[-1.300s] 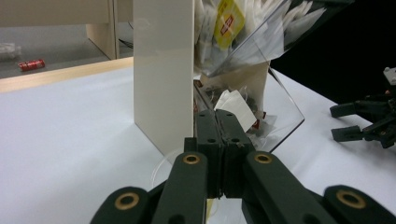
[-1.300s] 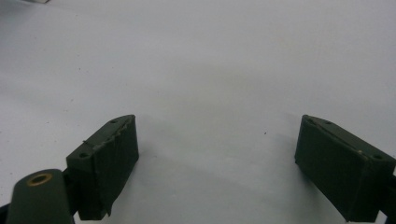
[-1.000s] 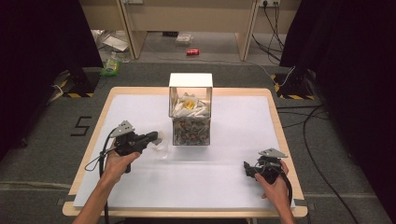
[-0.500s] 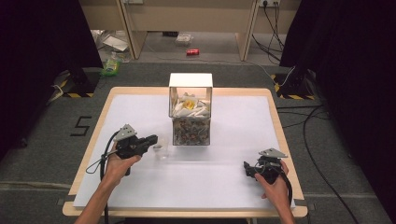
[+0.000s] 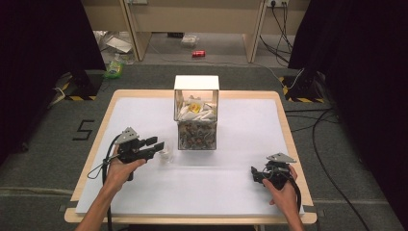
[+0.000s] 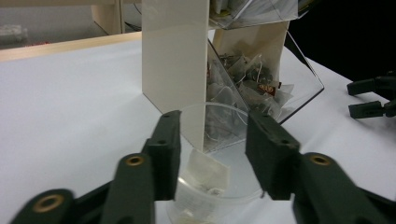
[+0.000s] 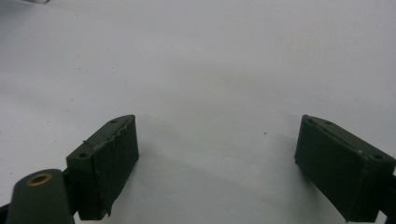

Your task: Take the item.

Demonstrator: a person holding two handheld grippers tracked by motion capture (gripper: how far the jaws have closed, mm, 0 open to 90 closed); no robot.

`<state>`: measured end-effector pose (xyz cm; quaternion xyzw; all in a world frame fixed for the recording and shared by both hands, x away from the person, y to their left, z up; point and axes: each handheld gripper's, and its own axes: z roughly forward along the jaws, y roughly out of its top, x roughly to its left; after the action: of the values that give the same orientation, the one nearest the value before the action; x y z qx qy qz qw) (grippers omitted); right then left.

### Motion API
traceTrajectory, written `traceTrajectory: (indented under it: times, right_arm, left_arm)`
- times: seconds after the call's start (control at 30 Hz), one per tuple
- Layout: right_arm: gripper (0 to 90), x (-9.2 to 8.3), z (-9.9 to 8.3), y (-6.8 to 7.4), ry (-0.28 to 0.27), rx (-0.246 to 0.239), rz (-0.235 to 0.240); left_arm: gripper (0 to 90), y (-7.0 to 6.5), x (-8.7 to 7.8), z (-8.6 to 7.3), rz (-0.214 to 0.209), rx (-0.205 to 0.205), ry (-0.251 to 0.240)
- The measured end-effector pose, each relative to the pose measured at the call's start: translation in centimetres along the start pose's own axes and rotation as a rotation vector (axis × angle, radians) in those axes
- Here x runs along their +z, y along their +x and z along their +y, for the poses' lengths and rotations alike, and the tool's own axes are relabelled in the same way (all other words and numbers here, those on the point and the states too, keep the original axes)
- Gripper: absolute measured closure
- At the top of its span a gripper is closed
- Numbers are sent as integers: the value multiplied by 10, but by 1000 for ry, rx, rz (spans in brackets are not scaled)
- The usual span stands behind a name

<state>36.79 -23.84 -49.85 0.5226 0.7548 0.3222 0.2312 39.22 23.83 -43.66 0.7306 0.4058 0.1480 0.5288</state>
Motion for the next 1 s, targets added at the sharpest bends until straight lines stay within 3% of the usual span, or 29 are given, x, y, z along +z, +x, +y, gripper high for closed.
traceTrajectory:
  times: [0.27,0.5,1.0]
  right_arm:
    - [140,0,0,0,0,1,0]
    - [139,0,0,0,0,1,0]
    - [139,0,0,0,0,2,0]
  left_arm:
    - [339,3,-7,8,16,-18,4]
    - [259,9,-17,14,22,-32,-6]
    - [231,37,-34,10,96,-78,-20]
